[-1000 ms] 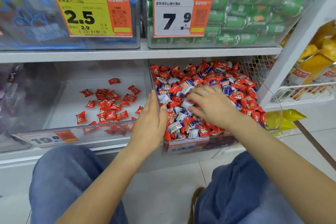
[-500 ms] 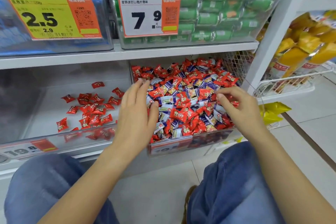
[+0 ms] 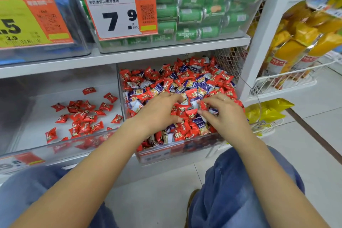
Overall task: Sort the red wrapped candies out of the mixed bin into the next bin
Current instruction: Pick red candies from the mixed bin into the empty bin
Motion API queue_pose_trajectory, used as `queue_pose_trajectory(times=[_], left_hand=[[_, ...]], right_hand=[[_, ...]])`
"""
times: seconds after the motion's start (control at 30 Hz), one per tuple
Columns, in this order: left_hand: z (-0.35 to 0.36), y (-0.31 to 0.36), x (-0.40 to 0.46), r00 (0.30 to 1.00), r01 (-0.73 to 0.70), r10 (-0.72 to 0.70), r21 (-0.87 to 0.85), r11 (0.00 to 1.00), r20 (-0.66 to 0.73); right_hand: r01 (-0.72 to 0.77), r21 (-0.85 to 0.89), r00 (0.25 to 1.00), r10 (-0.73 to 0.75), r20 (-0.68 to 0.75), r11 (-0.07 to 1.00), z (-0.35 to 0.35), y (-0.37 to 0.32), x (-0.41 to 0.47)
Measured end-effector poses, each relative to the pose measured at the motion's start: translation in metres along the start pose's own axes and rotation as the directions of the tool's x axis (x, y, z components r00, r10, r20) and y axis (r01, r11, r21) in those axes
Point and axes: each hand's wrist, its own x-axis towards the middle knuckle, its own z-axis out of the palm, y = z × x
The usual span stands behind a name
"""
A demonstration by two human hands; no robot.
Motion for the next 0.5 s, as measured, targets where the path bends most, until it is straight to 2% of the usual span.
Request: queue_pose_trajectory(times=[0.1,0.2,0.27,0.33,0.43,0.5], left_hand=[[0.001,-0.003,0.0,1.0,0.006,-0.006,0.036,0.999,-0.011],[-0.001,-0.004,0.0,0.999,0.028,-0.03,-0.056,0.998,-0.037],[-0.005,-0.005,-0.003,0.997,0.043,-0.049,-0.093,0.995,-0.061],[-0.008,-0.007,-0.005,0.994,0.042,-0.051,-0.103,0.994,-0.093],[-0.013,-0.01,-0.009,0.992,0.049,-0.061,-0.105,0.993,-0.114],[-0.015,-0.012,-0.01,0.993,0.061,-0.07,-0.092,0.994,-0.093]], right_hand=[[-0.081,0.09,0.993,0.089,-0.082,0.993,-0.003,-0.003,0.004],[-0.142,0.343,0.974,0.193,-0.121,0.929,-0.011,-0.014,0.003],[-0.098,0.392,0.983,0.15,-0.105,0.915,-0.013,-0.019,0.0],[-0.04,0.334,0.998,0.053,-0.029,0.942,-0.009,-0.021,-0.002],[0.058,0.068,0.99,-0.066,0.123,0.996,-0.002,-0.02,-0.002],[0.146,-0.076,0.974,-0.13,0.187,0.986,0.002,-0.02,-0.001]])
